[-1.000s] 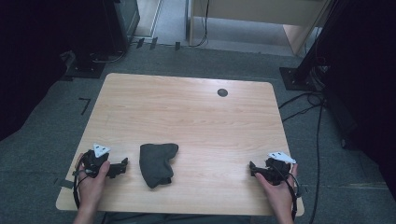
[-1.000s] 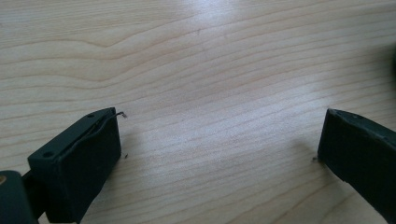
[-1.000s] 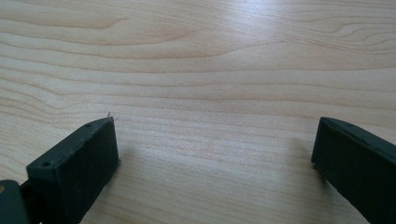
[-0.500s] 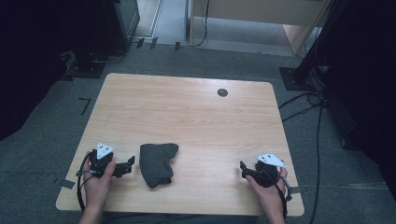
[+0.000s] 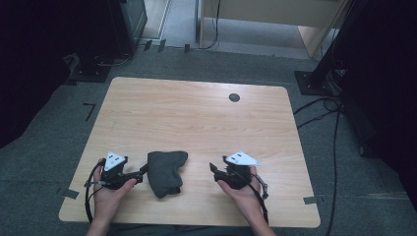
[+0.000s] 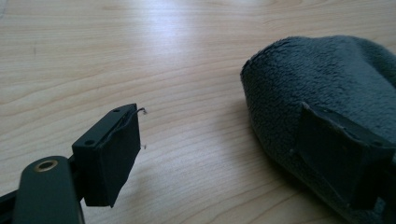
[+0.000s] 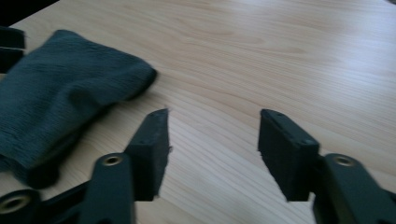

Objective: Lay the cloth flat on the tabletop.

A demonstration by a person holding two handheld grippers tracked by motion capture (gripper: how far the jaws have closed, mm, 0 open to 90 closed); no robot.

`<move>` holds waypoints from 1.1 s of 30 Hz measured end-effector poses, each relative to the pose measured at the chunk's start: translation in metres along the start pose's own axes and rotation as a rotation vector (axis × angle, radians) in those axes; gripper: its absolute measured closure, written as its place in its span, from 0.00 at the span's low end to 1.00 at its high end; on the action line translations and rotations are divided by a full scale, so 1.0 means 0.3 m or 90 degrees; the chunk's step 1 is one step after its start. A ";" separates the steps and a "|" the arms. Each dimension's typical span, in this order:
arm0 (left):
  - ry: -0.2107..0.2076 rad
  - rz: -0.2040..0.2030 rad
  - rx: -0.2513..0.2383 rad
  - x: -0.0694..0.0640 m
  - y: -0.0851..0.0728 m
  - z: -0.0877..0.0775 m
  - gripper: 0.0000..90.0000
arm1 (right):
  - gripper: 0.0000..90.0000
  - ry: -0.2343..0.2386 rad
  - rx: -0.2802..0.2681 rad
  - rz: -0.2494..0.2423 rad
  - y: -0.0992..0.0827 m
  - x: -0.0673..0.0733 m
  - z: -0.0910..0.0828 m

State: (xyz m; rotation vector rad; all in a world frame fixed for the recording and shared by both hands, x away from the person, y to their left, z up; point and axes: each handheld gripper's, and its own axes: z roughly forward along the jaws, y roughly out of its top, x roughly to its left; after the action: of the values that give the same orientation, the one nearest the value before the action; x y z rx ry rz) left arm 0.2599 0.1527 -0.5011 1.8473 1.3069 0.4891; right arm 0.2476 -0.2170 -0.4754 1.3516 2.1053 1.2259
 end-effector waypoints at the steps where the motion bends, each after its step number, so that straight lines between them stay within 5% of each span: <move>1: 0.009 -0.005 -0.003 -0.002 -0.003 0.002 0.17 | 0.53 0.008 0.002 -0.010 0.009 0.025 0.021; 11: 0.026 0.016 0.006 -0.012 -0.014 0.017 0.25 | 0.54 0.125 0.031 -0.017 0.043 0.206 0.166; 16: 0.027 0.021 -0.002 -0.017 -0.013 0.016 0.27 | 0.62 0.145 0.069 -0.033 0.023 0.265 0.213; 21: 0.020 0.019 -0.009 -0.019 -0.012 0.017 0.28 | 0.89 0.191 0.082 -0.021 0.020 0.255 0.223; 23: 0.020 0.020 -0.013 -0.022 -0.011 0.017 0.28 | 0.99 0.187 0.079 -0.030 0.019 0.254 0.220; 33: 0.016 0.017 -0.036 -0.020 -0.010 0.007 0.27 | 1.00 0.140 0.015 -0.034 0.084 0.152 0.138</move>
State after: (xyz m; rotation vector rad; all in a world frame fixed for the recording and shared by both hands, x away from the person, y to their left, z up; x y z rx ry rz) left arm 0.2574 0.1468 -0.5039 1.8192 1.2740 0.5595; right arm 0.2676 -0.1538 -0.4713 1.2094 2.2948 1.3876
